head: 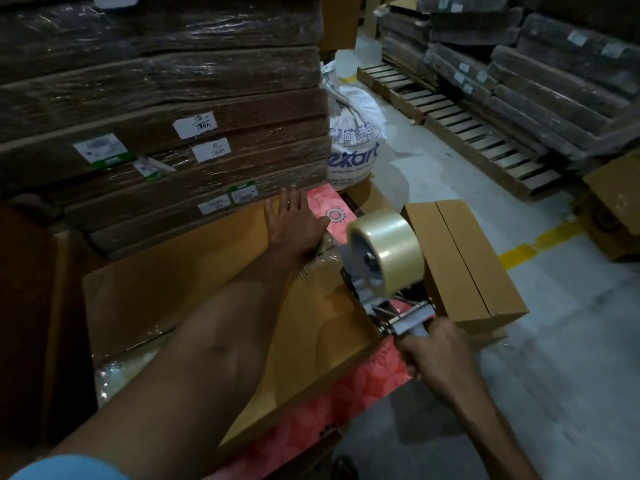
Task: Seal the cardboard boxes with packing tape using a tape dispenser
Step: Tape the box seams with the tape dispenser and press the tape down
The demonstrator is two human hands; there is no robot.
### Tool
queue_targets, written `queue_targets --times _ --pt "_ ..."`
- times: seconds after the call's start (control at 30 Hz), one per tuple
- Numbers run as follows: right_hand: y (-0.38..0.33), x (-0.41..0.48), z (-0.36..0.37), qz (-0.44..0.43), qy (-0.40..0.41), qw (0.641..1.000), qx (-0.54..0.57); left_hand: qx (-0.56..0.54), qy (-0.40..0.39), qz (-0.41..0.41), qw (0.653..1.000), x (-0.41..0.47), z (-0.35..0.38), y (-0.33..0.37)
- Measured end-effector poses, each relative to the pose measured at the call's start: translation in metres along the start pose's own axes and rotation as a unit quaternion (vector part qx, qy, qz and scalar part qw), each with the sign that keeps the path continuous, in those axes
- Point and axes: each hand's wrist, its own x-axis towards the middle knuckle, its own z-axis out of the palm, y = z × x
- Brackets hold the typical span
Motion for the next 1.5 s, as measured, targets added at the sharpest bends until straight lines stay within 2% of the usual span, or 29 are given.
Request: queue_targets --times 0.2,0.27,0.4,0.57,0.77,1.03,1.17,1.23,1.33,1.4,1.5 --pt "0.015 -0.004 0.000 -0.010 0.012 1.000 -0.009 -0.010 -0.006 -0.007 1.000 -0.012 -0.004 0.008" --pt "0.016 -0.003 0.000 -0.014 0.009 1.000 -0.002 -0.034 -0.016 0.014 0.999 -0.039 -0.001 0.021" --pt "0.021 -0.002 0.006 -0.027 0.022 0.999 0.011 -0.010 -0.017 0.053 0.998 -0.080 0.008 0.033" --pt "0.008 0.011 0.013 -0.045 0.039 0.998 -0.008 0.005 -0.027 0.041 0.999 -0.057 0.004 0.028" --pt "-0.009 0.033 0.017 -0.081 0.004 0.997 -0.015 0.043 -0.046 0.039 0.997 -0.041 -0.010 0.012" --pt "0.030 -0.008 -0.003 -0.024 0.021 0.999 0.010 -0.020 -0.021 0.030 0.999 -0.035 0.001 0.012" --pt "0.045 -0.019 -0.005 -0.047 0.028 0.998 0.010 -0.011 -0.020 0.022 0.999 -0.032 0.003 0.013" --pt "0.046 -0.016 -0.004 -0.055 0.022 0.998 0.011 0.017 0.014 0.058 0.998 -0.039 0.001 0.018" --pt "0.049 -0.016 -0.005 -0.045 0.010 0.998 0.030 -0.031 0.021 0.250 0.968 -0.067 0.002 0.027" --pt "0.050 -0.016 -0.004 -0.044 0.005 0.998 0.032 -0.009 0.007 0.339 0.941 -0.079 0.010 0.027" --pt "0.047 -0.021 -0.003 -0.063 0.019 0.997 0.033 0.102 0.004 0.326 0.940 -0.072 0.012 0.027"
